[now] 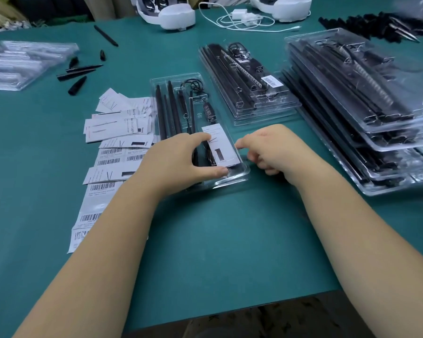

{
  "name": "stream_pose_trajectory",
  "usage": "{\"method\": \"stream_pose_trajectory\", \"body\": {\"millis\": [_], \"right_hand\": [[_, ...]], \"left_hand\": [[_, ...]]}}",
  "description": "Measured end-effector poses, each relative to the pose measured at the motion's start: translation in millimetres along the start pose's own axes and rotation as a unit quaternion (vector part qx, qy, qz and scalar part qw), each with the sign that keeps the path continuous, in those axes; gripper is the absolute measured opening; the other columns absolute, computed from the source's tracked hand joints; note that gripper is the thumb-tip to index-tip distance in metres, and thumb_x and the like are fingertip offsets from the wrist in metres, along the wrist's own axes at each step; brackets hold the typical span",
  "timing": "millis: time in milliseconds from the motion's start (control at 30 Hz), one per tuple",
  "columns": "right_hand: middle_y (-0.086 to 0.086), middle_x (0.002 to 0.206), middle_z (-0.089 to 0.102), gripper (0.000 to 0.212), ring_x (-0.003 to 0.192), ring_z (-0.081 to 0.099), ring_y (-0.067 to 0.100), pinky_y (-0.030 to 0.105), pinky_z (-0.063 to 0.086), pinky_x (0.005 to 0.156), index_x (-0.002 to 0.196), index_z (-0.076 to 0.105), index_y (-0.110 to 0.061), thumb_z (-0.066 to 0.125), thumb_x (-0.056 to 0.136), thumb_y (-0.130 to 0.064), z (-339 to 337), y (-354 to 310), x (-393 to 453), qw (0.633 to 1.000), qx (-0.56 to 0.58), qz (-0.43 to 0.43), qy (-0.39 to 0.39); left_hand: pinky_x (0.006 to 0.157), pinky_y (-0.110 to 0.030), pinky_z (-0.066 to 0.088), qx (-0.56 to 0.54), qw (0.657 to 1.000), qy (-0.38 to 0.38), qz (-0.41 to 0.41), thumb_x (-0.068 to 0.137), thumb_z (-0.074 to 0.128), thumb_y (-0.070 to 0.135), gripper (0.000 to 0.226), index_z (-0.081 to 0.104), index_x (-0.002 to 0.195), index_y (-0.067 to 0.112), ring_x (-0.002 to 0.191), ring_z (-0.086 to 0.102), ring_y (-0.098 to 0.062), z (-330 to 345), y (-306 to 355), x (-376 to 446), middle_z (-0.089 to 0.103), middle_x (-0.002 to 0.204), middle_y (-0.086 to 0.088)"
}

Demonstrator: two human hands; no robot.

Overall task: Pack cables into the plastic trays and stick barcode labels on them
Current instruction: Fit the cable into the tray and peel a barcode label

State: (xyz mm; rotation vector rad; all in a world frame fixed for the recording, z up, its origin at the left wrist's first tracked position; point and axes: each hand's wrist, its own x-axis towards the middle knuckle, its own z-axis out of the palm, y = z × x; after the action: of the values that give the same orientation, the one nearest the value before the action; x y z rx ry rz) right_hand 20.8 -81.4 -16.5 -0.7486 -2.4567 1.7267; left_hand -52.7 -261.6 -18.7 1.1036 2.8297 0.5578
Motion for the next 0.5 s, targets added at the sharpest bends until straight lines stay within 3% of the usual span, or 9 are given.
{"method": "stream_pose_trajectory", "body": {"millis": [100, 167, 300, 400, 500], "right_hand": [[-0.007, 0.044, 0.043, 0.019, 0.031, 0.023, 0.006, 0.014, 0.018, 0.031, 0.094, 0.058, -0.010, 0.052, 0.089, -0.027, -3.0, -2.1, -2.7, 0.978, 0.170, 0.074, -0.098], [-0.008, 0.043, 0.035, 0.021, 0.030, 0.019, 0.005, 0.014, 0.016, 0.029, 0.097, 0.056, -0.010, 0.048, 0.091, -0.029, -4.7, -2.1, -3.2, 0.966, 0.208, 0.094, -0.124], [-0.009, 0.043, 0.026, 0.030, 0.030, 0.017, 0.004, 0.013, 0.014, 0.028, 0.104, 0.058, -0.005, 0.048, 0.091, -0.031, -5.0, -1.9, -4.0, 0.958, 0.232, 0.105, -0.135], [-0.009, 0.041, 0.024, 0.040, 0.027, 0.018, 0.003, 0.014, 0.015, 0.025, 0.113, 0.055, 0.000, 0.046, 0.090, -0.032, -9.1, -1.7, -5.1, 0.914, 0.335, 0.138, -0.184], [-0.006, 0.038, 0.025, 0.049, 0.024, 0.022, 0.006, 0.014, 0.015, 0.023, 0.115, 0.053, 0.003, 0.052, 0.078, -0.030, -14.3, -1.9, -5.8, 0.854, 0.432, 0.169, -0.234]], "left_hand": [[0.064, -0.026, 0.031, 0.004, 1.000, 0.030, -0.003, 0.067, 0.058, 0.075, 0.079, 0.049, 0.134, 0.034, 0.088, 0.047, -0.012, 1.0, 2.4, -0.2, 0.052, 0.090, 0.016], [0.058, -0.023, 0.029, -0.002, 0.999, 0.040, -0.006, 0.069, 0.059, 0.074, 0.076, 0.051, 0.132, 0.032, 0.080, 0.041, -0.011, 0.5, 2.8, 0.3, 0.040, 0.074, 0.019], [0.058, -0.025, 0.029, -0.008, 0.999, 0.034, -0.005, 0.070, 0.061, 0.071, 0.074, 0.053, 0.132, 0.030, 0.078, 0.039, -0.011, 0.7, 2.9, 1.0, 0.035, 0.070, 0.022], [0.057, -0.017, 0.027, -0.007, 0.999, 0.032, -0.009, 0.071, 0.061, 0.070, 0.072, 0.052, 0.132, 0.033, 0.077, 0.039, -0.012, 1.8, 3.0, 1.7, 0.036, 0.069, 0.022], [0.058, -0.023, 0.029, -0.009, 1.000, 0.024, -0.009, 0.070, 0.059, 0.072, 0.070, 0.052, 0.131, 0.039, 0.078, 0.040, -0.013, 1.9, 2.5, 2.2, 0.037, 0.070, 0.023]]}}
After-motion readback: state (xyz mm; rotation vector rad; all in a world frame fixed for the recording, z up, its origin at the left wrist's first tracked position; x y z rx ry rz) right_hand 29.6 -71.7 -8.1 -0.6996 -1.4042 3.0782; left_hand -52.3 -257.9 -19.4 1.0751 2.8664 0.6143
